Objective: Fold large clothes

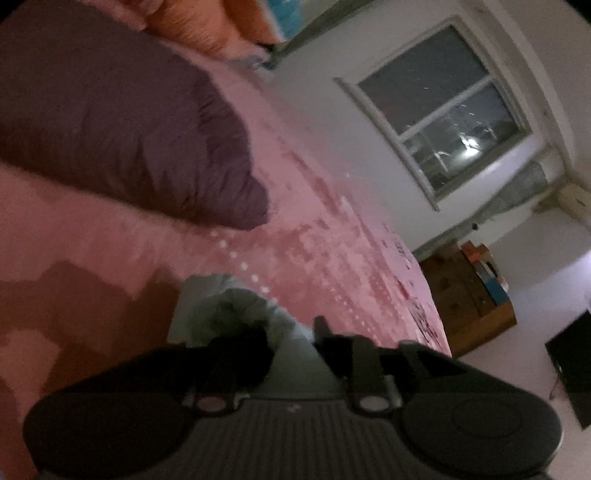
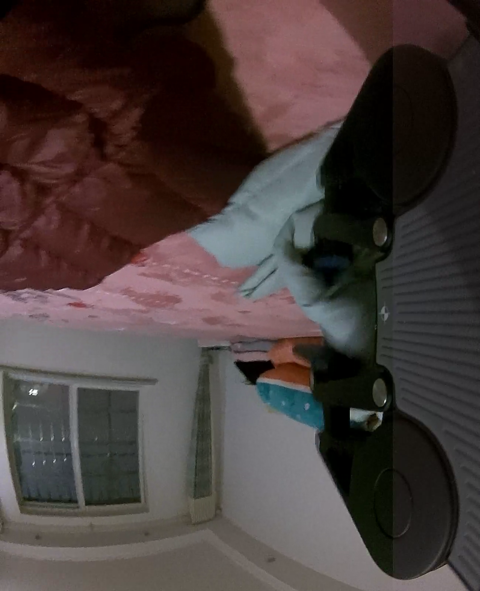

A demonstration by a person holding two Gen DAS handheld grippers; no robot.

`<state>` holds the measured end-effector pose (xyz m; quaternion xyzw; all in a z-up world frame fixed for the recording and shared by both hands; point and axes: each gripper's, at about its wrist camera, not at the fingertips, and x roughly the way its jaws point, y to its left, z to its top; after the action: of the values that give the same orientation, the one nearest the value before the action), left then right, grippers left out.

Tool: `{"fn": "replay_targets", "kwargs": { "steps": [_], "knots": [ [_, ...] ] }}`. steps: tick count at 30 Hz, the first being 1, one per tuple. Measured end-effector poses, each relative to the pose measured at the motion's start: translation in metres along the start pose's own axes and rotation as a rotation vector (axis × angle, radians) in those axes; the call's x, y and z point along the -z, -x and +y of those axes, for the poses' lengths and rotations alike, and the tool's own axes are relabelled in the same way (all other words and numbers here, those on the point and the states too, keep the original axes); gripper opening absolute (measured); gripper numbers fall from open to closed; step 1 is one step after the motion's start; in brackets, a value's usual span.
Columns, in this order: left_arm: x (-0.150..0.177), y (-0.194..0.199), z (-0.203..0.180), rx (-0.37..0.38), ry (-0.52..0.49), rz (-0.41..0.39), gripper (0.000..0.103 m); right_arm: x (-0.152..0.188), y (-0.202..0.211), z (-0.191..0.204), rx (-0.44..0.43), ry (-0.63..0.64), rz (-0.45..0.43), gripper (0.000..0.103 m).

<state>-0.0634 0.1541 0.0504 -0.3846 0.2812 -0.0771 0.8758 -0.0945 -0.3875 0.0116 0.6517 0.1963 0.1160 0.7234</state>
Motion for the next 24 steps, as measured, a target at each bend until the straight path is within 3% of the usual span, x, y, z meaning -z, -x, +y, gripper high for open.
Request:
{"fn": "replay_targets", "kwargs": {
  "steps": [5, 7, 8, 9, 10, 14, 19, 24],
  "knots": [
    [-0.012, 0.028, -0.022, 0.032, -0.129, -0.086, 0.066, -0.005, 0.004, 0.007, -0.003, 0.075, -0.04, 0.069],
    [-0.016, 0.041, -0.034, 0.04, -0.201, -0.138, 0.073, -0.004, 0.006, 0.013, -0.014, 0.12, -0.059, 0.074],
    [-0.018, 0.047, -0.039, 0.04, -0.237, -0.162, 0.075, -0.004, 0.009, 0.017, -0.016, 0.145, -0.071, 0.082],
    [-0.019, 0.052, -0.045, 0.037, -0.273, -0.184, 0.076, -0.005, 0.011, 0.021, -0.017, 0.176, -0.086, 0.094],
    [-0.02, 0.055, -0.049, 0.03, -0.304, -0.201, 0.076, -0.004, 0.011, 0.026, -0.016, 0.206, -0.106, 0.098],
    [-0.01, 0.063, -0.065, 0.031, -0.415, -0.231, 0.077, -0.006, 0.021, 0.039, 0.003, 0.33, -0.185, 0.102],
    [0.034, 0.047, -0.084, -0.002, -0.645, -0.156, 0.076, 0.006, 0.021, 0.065, 0.07, 0.582, -0.255, 0.103],
    [0.071, 0.008, -0.094, -0.019, -0.758, -0.062, 0.075, 0.064, -0.026, 0.087, 0.242, 1.007, -0.169, 0.103]
  ]
}}
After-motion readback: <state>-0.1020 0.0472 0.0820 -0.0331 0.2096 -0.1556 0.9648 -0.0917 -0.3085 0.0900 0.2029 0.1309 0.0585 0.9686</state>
